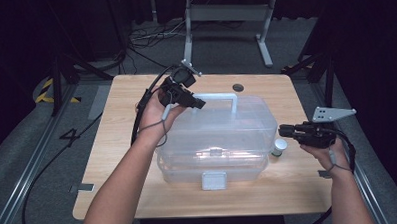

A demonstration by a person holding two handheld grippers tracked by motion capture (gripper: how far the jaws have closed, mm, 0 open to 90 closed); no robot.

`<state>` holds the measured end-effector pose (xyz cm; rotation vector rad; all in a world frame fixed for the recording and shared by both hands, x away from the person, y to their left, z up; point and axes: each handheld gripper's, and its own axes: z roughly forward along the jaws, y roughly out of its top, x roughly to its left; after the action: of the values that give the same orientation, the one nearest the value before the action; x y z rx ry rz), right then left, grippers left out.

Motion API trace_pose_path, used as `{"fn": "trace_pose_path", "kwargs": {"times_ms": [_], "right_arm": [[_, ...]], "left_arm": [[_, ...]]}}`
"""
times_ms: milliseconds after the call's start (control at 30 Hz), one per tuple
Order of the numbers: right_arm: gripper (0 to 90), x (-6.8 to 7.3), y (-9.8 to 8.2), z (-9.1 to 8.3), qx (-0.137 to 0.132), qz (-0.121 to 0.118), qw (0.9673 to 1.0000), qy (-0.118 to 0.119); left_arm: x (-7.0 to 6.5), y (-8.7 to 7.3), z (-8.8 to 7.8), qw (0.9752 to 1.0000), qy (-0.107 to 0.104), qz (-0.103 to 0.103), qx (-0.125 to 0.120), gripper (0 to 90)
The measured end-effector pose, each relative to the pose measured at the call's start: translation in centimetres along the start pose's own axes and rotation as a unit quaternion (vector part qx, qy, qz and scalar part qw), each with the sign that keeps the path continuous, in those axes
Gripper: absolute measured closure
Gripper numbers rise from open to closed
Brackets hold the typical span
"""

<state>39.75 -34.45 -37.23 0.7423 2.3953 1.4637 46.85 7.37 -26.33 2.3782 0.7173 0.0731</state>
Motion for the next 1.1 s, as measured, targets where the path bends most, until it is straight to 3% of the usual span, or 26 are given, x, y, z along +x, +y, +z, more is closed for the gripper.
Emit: {"fn": "trace_pose_path", "kwargs": {"times_ms": [100,267,400,433,467,667,833,1100], "right_arm": [[87.1,0.1,0.0,-0.1,-0.008,-0.002,1.0,-0.002],[89.6,0.7,-0.2,-0.2,-0.009,-0.043,0.999,0.002],[89.7,0.8,-0.4,0.0,-0.001,-0.05,0.9975,0.05],[89.7,0.8,-0.4,0.0,-0.001,-0.05,0.9975,0.05],[89.8,0.8,-0.4,0.0,-0.005,-0.049,0.996,0.075],[89.9,1.1,-0.3,0.1,-0.004,-0.055,0.9917,0.116],[89.8,1.3,-0.3,0.9,0.009,-0.055,0.9902,0.128],[89.8,1.6,-0.1,1.3,0.003,-0.054,0.9895,0.134]], "left_arm": [[0.2,0.2,0.0,1.0,-0.002,0.001,0.002,71.8],[0.3,0.3,0.0,1.0,-0.003,0.0,0.006,71.8],[0.4,0.4,0.0,1.0,-0.004,-0.002,0.008,71.8],[0.4,0.4,0.0,1.0,-0.004,-0.002,0.008,71.8],[0.4,0.4,0.0,0.9999,-0.004,-0.001,0.009,71.8],[0.4,0.5,0.0,0.9999,-0.006,-0.003,0.011,71.7],[0.6,0.6,0.0,0.9999,-0.007,-0.004,0.013,71.7],[0.5,0.6,-0.1,0.9999,-0.007,-0.004,0.015,71.6]]}}
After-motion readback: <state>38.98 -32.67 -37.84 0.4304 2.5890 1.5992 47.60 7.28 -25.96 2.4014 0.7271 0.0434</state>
